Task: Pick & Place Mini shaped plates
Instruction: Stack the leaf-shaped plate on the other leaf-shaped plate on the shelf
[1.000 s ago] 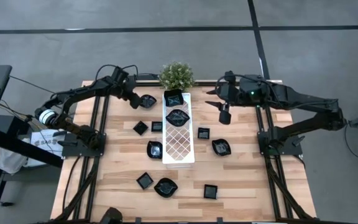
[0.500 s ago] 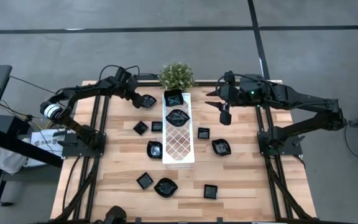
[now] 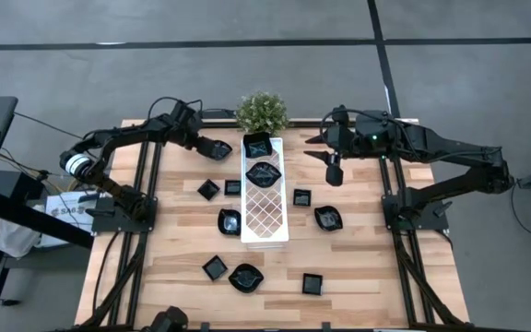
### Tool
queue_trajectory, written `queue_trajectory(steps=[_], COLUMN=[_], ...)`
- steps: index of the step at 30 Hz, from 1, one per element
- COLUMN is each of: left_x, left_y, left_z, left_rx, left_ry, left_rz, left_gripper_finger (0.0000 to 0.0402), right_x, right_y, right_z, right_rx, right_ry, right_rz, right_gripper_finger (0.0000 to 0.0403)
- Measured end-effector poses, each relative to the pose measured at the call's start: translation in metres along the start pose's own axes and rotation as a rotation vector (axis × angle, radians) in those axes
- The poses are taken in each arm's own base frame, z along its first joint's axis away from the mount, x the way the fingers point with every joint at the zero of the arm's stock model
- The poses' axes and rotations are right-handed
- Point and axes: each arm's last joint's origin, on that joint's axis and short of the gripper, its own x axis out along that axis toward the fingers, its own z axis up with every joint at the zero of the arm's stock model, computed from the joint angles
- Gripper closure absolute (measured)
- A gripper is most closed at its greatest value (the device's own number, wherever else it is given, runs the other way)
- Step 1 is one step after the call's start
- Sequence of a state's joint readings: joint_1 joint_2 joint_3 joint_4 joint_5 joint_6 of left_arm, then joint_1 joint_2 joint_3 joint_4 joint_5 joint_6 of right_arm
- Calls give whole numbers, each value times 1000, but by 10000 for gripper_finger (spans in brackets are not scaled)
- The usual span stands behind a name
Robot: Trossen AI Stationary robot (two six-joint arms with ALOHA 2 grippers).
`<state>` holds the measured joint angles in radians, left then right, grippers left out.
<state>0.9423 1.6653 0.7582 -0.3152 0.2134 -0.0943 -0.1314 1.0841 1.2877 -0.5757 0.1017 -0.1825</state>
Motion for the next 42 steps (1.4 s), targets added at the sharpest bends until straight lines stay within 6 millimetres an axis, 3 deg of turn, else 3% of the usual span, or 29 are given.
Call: queue_trajectory(steps=[17,28,42], left_x=[0,16,17], left_y=[1,4,3], left_z=[0,5,5], left_rx=[7,18,51], left_ry=[3,77,97], left_rz=[27,35,31], left_gripper_finger=[270,270,278], right_x=[0,0,0], right_y=[0,0,0], right_z=[2,2,1], right_rx=[-6,1,1], right_ry=[-16,-15,-15], right_rz=[-3,-2,-2], right_gripper_finger=[280,280,280])
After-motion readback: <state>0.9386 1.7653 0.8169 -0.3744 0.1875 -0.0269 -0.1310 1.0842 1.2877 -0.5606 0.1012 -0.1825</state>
